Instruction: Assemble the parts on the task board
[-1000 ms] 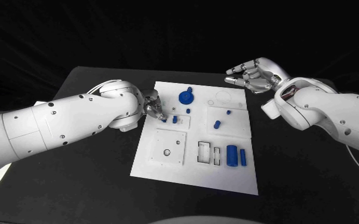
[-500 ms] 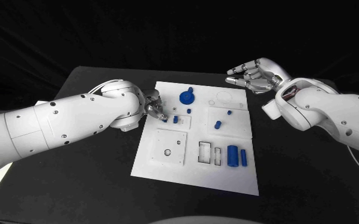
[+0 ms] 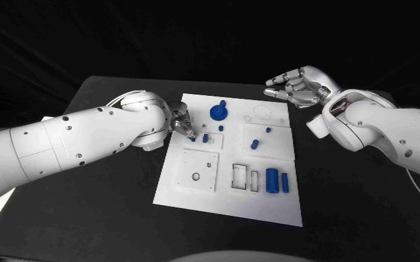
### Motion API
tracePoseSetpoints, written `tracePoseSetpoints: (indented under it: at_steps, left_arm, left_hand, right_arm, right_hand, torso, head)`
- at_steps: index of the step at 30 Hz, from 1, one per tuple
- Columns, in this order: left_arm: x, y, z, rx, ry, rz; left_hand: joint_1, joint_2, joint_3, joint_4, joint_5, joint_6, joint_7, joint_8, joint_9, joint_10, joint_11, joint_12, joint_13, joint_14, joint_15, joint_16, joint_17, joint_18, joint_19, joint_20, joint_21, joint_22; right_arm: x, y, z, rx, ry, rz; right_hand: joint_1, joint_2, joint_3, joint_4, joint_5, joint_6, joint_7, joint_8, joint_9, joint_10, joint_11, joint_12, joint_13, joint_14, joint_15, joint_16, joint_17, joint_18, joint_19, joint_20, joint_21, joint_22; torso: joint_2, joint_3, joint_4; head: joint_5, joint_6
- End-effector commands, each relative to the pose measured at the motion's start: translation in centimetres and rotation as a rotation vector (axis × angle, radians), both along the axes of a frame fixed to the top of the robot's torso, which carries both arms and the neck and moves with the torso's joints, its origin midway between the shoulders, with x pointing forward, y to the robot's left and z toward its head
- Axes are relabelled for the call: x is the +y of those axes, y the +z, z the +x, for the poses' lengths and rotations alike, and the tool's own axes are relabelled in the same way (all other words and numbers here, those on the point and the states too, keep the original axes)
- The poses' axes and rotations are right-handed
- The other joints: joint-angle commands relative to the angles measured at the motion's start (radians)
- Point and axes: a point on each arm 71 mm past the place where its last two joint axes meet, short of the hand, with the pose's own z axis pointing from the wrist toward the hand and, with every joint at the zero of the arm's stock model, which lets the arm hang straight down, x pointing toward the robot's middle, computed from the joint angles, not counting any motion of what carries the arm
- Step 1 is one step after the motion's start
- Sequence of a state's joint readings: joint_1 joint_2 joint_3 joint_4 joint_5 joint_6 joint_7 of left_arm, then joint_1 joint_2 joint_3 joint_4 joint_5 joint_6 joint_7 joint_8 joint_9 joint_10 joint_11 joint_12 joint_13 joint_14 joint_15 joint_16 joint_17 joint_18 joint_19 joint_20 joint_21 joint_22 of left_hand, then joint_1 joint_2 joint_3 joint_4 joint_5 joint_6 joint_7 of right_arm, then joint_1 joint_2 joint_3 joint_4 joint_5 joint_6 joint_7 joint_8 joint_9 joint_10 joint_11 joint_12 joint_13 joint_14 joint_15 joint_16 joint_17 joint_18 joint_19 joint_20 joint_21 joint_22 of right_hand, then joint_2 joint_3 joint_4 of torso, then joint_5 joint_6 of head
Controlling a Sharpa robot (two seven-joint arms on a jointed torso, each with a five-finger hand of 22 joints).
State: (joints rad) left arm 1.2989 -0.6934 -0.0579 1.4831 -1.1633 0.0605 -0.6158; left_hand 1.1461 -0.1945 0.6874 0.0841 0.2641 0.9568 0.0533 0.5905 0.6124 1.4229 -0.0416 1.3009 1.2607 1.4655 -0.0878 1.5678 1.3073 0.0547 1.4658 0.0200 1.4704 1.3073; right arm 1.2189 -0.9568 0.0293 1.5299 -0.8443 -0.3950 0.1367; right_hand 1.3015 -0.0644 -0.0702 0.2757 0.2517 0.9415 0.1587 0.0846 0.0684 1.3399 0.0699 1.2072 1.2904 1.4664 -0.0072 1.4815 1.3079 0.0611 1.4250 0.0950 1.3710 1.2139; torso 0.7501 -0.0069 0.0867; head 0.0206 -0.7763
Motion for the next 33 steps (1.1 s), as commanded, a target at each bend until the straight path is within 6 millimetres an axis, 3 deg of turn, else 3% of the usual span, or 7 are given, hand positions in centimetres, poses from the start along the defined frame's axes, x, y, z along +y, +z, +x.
tracePoseSetpoints:
  at_steps: [1, 9, 19, 23, 28, 33]
  left_arm:
    - [-0.53, -0.67, -0.37, 0.048, -0.025, 0.009]
    - [-0.47, -0.75, -0.23, 0.052, -0.019, 0.015]
    - [-0.45, -0.78, -0.18, 0.055, -0.021, 0.025]
    - [-0.46, -0.79, -0.19, 0.055, -0.025, 0.032]
    - [-0.41, -0.80, -0.18, 0.055, -0.027, 0.040]
    - [-0.34, -0.79, -0.16, 0.050, -0.029, 0.048]
  left_hand:
    - [-0.015, 0.004, 0.001, -0.012, 0.003, 0.036, -0.032, 0.001, -0.005, 0.005, -0.004, 0.004, 0.003, 0.105, -0.008, 0.003, 0.263, -0.021, 0.048, -0.007, 0.006, 0.119]
    - [-0.078, 0.014, -0.041, 0.038, 0.005, 0.052, -0.035, -0.006, -0.017, 0.009, -0.007, 0.014, 0.017, 0.105, -0.012, 0.003, 0.263, -0.019, 0.047, -0.010, 0.002, 0.114]
    - [-0.092, 0.006, -0.058, 0.046, 0.005, 0.062, -0.039, -0.006, -0.021, 0.016, -0.010, 0.027, 0.032, 0.105, -0.014, 0.003, 0.263, -0.020, 0.048, -0.011, 0.004, 0.118]
    - [-0.087, 0.002, -0.062, 0.041, 0.006, 0.067, -0.043, -0.006, -0.023, 0.020, -0.013, 0.032, 0.038, 0.105, -0.015, 0.003, 0.263, -0.020, 0.049, -0.012, 0.005, 0.120]
    - [-0.053, 0.008, -0.049, 0.014, 0.009, 0.067, -0.047, -0.009, -0.029, 0.020, -0.017, 0.032, 0.040, 0.105, -0.019, 0.003, 0.263, -0.020, 0.049, -0.016, 0.004, 0.120]
    - [-0.021, -0.002, -0.038, -0.019, 0.021, 0.065, -0.047, -0.012, -0.032, 0.021, -0.018, 0.032, 0.043, 0.105, -0.020, 0.003, 0.263, -0.020, 0.049, -0.017, 0.004, 0.120]
  right_arm:
    - [0.11, -0.05, -0.06, 0.003, 0.011, -0.003]
    - [0.12, 0.00, -0.11, -0.001, 0.014, -0.001]
    - [0.05, 0.03, -0.14, -0.002, 0.013, 0.001]
    - [0.04, 0.03, -0.14, -0.003, 0.013, 0.001]
    - [0.04, 0.02, -0.12, -0.003, 0.013, 0.001]
    - [0.04, 0.02, -0.10, -0.003, 0.013, 0.001]
  right_hand:
    - [0.000, 0.007, -0.006, 0.000, 0.004, 0.005, -0.004, 0.007, 0.001, -0.004, -0.002, -0.003, -0.001, 0.073, -0.003, -0.007, 0.134, 0.013, -0.001, -0.004, -0.004, -0.001]
    - [0.001, 0.009, -0.009, 0.000, 0.006, 0.006, -0.004, 0.008, 0.002, -0.005, -0.002, -0.003, -0.002, 0.072, -0.004, -0.008, 0.133, 0.013, -0.002, -0.004, -0.005, -0.003]
    - [0.001, 0.009, -0.009, 0.000, 0.006, 0.006, -0.004, 0.008, 0.002, -0.005, -0.002, -0.003, -0.002, 0.072, -0.004, -0.008, 0.133, 0.013, -0.002, -0.004, -0.005, -0.003]
    - [0.001, 0.009, -0.009, 0.000, 0.006, 0.006, -0.004, 0.008, 0.002, -0.005, -0.002, -0.003, -0.002, 0.072, -0.004, -0.008, 0.133, 0.013, -0.002, -0.004, -0.005, -0.003]
    - [0.001, 0.009, -0.009, 0.000, 0.006, 0.006, -0.004, 0.008, 0.002, -0.005, -0.002, -0.003, -0.002, 0.072, -0.004, -0.008, 0.133, 0.013, -0.002, -0.004, -0.005, -0.003]
    - [0.003, 0.012, -0.010, -0.001, 0.008, 0.005, -0.004, 0.007, 0.001, -0.006, -0.002, -0.005, -0.004, 0.072, -0.004, -0.010, 0.131, 0.013, -0.002, -0.004, -0.005, -0.003]
  torso:
    - [0.000, 0.0003, -0.0003]
    - [0.000, 0.0008, 0.0005]
    - [0.000, 0.0003, 0.0007]
    - [-0.001, -0.0005, 0.0018]
    - [-0.001, -0.0008, 0.0018]
    - [-0.001, -0.0012, 0.0015]
  head:
    - [-0.002, -0.002]
    - [-0.005, -0.002]
    - [-0.006, -0.005]
    - [-0.007, -0.006]
    - [-0.006, -0.007]
    - [-0.006, -0.008]
